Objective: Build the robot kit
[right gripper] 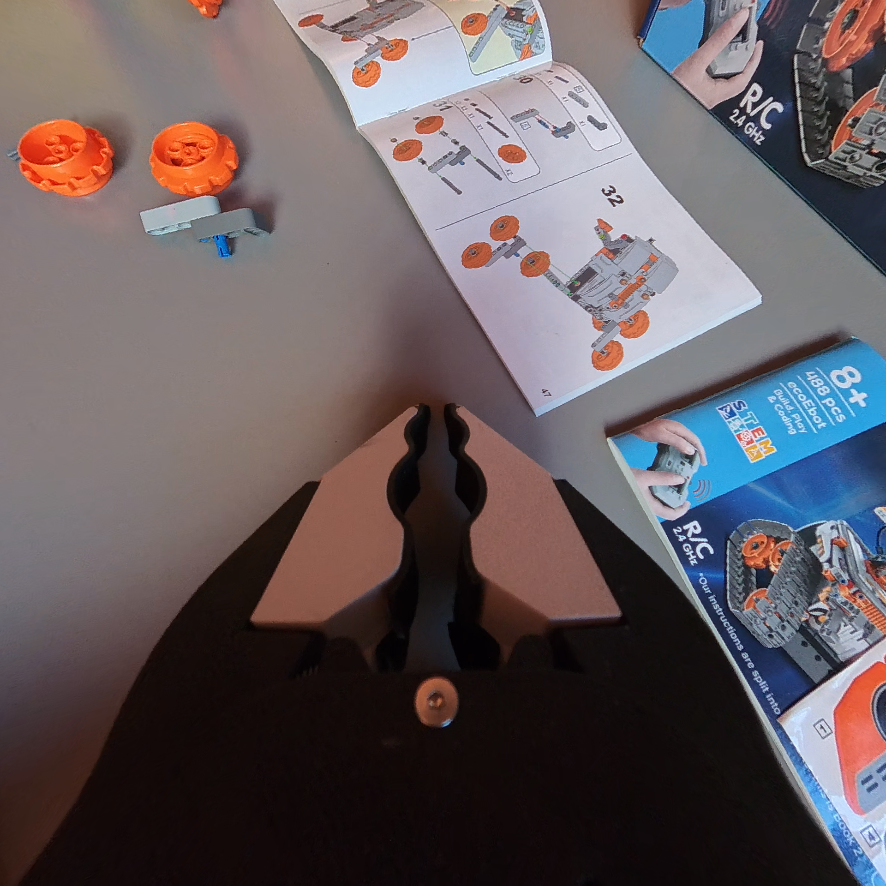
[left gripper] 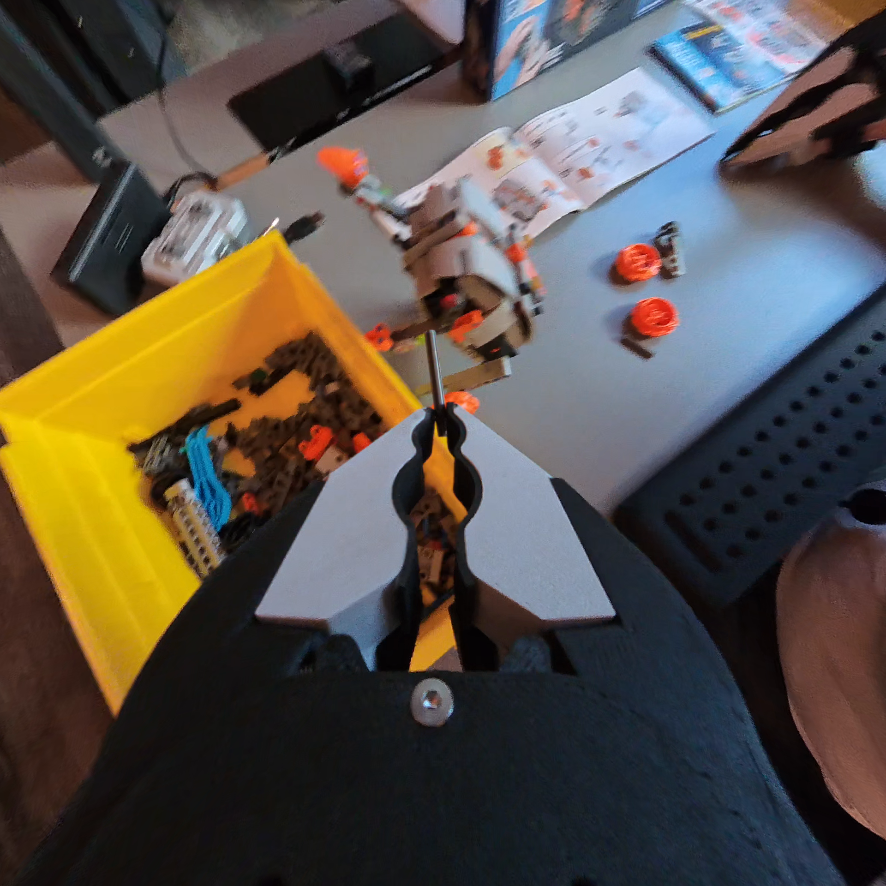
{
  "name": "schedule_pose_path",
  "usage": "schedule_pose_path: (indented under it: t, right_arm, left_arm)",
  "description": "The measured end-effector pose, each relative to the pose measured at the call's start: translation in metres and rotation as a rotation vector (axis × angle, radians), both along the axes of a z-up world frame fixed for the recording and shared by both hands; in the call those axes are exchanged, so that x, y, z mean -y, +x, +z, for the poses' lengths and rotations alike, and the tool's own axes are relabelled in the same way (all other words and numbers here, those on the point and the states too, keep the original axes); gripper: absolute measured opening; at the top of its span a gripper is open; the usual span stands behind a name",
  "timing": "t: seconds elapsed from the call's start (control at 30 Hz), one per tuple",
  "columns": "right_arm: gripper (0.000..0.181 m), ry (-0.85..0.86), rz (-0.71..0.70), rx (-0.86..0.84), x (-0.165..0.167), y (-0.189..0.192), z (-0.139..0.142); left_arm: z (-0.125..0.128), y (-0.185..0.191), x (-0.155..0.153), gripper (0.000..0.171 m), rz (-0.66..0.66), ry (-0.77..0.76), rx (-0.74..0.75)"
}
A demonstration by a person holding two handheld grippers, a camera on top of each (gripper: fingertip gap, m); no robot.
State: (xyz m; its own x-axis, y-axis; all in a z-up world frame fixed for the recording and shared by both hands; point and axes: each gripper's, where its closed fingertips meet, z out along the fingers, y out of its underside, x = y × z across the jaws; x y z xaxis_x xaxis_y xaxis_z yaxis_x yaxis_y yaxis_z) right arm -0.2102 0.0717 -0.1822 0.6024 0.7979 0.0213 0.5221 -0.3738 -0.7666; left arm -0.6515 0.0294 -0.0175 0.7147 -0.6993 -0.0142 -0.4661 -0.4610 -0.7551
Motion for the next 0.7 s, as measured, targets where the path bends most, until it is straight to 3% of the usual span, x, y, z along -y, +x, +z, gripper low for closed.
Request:
schedule_pose_path:
  t: [0.17, 0.4, 0.53, 0.7]
  right_arm:
    - [0.009, -0.008, 0.0, -0.006, 0.0, 0.0, 0.0]
    - [0.013, -0.02, 0.012, -0.016, 0.002, -0.001, 0.0]
    - [0.013, -0.009, 0.039, -0.007, 0.006, -0.004, 0.0]
    - [0.015, -0.012, 0.059, -0.009, 0.008, -0.006, 0.0]
  left_arm:
    - [0.003, 0.067, 0.025, 0.003, -0.172, 0.039, -0.003]
    - [-0.049, 0.149, 0.046, 0.002, -0.36, -0.054, -0.073]
    - [-0.096, 0.168, 0.04, 0.003, -0.349, -0.086, -0.203]
    - [-0.139, 0.159, 0.011, 0.003, -0.185, -0.092, -0.398]
